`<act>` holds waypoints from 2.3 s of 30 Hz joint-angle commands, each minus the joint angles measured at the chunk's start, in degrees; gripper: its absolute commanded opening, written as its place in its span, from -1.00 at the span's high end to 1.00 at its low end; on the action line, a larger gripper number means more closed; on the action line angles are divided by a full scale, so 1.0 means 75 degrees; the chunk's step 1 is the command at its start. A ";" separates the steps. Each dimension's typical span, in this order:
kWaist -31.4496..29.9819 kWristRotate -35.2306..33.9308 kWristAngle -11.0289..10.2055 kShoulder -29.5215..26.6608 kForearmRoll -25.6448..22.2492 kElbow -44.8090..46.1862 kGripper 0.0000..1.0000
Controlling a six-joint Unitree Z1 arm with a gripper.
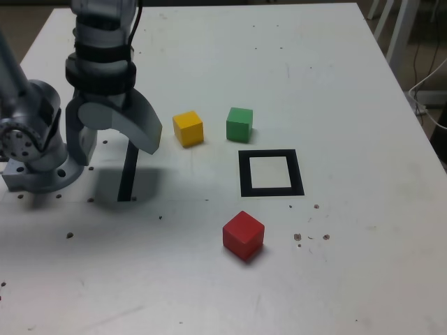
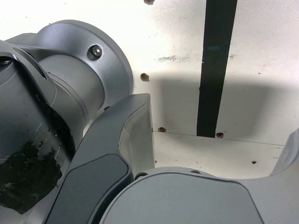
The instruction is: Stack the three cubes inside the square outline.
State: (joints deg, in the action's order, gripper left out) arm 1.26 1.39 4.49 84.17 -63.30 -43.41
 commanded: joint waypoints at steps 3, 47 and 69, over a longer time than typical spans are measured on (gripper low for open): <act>0.0012 0.0014 -0.0009 0.0114 -0.0052 -0.0082 -1.00; -0.4233 -0.1072 -0.0656 0.2027 -0.0801 -0.3222 -0.99; -0.4899 0.0216 -0.1315 0.3232 -0.0959 -0.4593 -0.98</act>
State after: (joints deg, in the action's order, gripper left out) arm -35.20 2.30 -5.37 107.27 -69.99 -76.93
